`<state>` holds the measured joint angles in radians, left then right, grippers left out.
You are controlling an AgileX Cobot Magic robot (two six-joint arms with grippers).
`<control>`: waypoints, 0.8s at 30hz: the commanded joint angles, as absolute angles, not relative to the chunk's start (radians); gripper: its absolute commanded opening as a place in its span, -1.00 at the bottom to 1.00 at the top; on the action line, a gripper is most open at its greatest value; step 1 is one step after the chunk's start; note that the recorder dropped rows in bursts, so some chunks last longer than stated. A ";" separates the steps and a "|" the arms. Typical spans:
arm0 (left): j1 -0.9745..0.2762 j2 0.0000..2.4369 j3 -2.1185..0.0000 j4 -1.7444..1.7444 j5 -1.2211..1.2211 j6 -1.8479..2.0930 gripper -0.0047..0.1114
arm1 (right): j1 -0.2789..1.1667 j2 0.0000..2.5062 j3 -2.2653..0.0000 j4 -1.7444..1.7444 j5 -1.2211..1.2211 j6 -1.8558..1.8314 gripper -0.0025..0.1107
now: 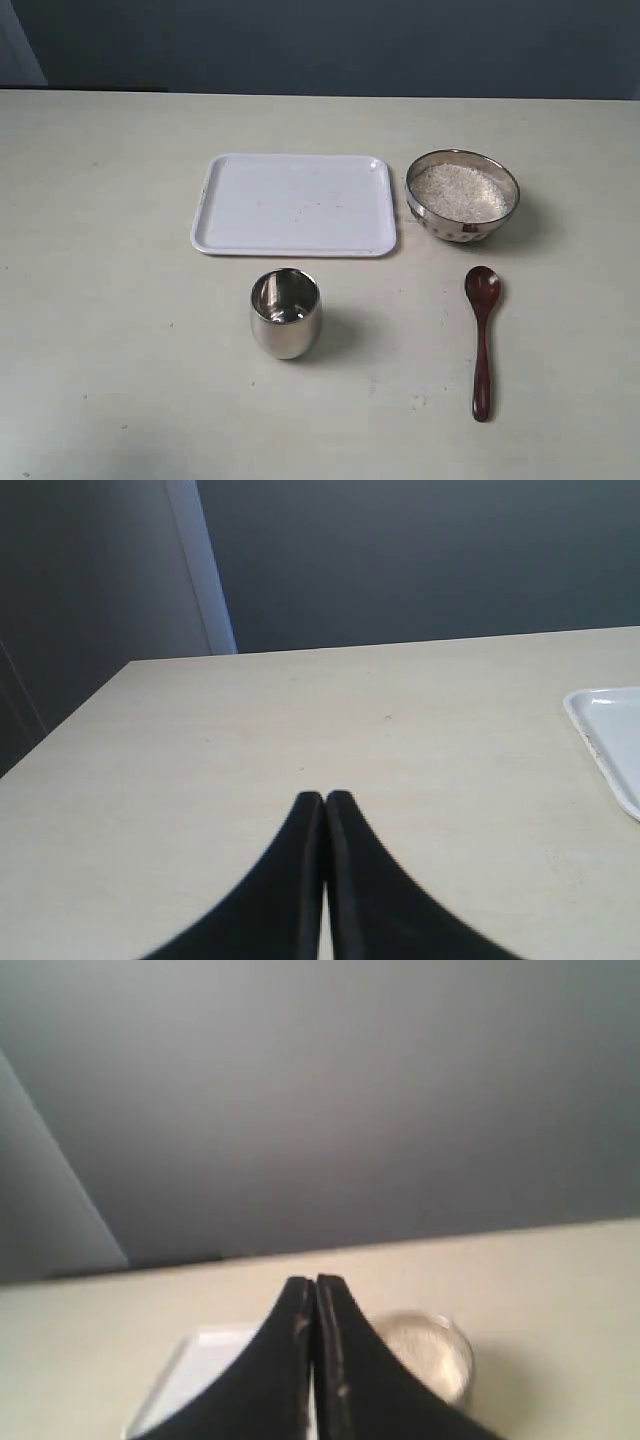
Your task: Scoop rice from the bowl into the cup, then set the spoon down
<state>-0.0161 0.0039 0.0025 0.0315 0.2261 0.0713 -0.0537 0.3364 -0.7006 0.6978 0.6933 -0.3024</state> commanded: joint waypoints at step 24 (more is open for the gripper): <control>-0.022 0.000 0.000 0.032 0.217 0.067 -0.91 | 0.675 1.223 -0.593 -0.169 0.653 0.763 -0.97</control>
